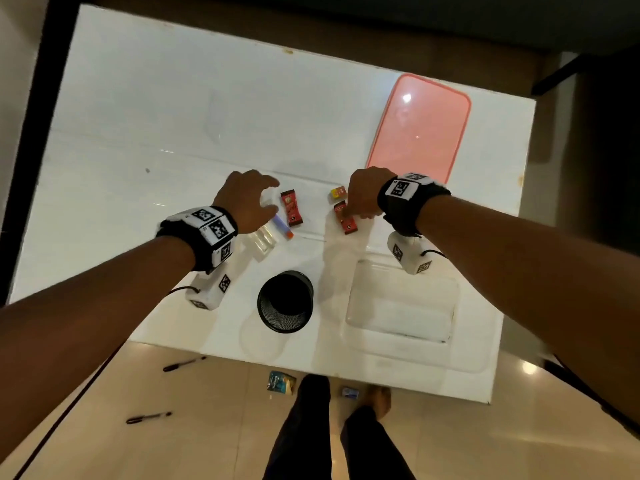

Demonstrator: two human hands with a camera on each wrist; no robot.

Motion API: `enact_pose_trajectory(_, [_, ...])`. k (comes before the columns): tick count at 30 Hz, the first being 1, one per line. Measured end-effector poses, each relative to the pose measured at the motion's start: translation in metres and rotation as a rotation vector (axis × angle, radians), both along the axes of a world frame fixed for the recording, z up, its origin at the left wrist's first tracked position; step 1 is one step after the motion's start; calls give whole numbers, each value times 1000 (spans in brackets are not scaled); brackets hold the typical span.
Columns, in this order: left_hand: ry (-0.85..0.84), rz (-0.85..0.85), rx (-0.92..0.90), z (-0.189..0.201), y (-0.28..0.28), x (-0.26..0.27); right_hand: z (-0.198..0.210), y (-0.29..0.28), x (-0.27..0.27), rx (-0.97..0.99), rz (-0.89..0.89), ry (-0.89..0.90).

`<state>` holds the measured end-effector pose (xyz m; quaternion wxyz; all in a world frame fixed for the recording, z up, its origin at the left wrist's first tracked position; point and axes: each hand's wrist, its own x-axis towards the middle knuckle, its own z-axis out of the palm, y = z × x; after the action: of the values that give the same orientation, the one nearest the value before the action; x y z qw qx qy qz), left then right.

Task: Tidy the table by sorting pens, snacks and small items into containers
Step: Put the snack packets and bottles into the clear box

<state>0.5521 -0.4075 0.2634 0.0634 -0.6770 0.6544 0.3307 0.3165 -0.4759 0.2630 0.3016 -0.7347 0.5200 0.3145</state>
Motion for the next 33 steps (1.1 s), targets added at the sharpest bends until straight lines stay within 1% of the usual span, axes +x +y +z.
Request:
enact_pose_trajectory(2, [-2, 1, 7, -2, -11, -11, -2, -2, -2, 86, -78, -33])
enact_pose_trajectory(4, [-23, -16, 47, -6, -18, -22, -4, -3, -2, 104, -101, -35])
enact_pose_trajectory(7, [-67, -36, 104, -13, -26, -33, -9, -3, -2, 19, -81, -24])
enact_pose_trajectory(10, [-103, -37, 120, -18, -29, -39, -15, -1, -3, -29, -52, -26])
enact_pose_trajectory(12, [-94, -30, 123, -20, -31, -42, -15, -1, -4, -59, -33, -38])
enact_pose_trajectory(14, [-65, -29, 128, -21, -33, -43, -13, -2, -4, -48, 3, -30])
enact_pose_trajectory(17, [-50, -100, 129, -17, -35, -45, -11, -3, -5, -33, 34, -13])
enact_pose_trajectory(19, [-20, -109, 113, -10, -35, -47, -10, -3, -9, -66, 43, -23])
enact_pose_trajectory(21, [29, -73, 99, -2, -35, -48, -9, -3, -16, -88, 61, -54])
enact_pose_trajectory(24, [160, 78, 48, 16, -35, -51, -8, -6, -25, -64, 63, -162])
enact_pose_trajectory(27, [279, 206, 15, 34, -31, -56, -7, -3, -28, -25, 125, -186])
enact_pose_trajectory(31, [324, 269, -10, 47, -20, -61, -8, -1, -22, -24, 179, -137])
enact_pose_trajectory(33, [319, 272, -16, 54, -13, -66, -7, -2, -23, -21, 160, -140])
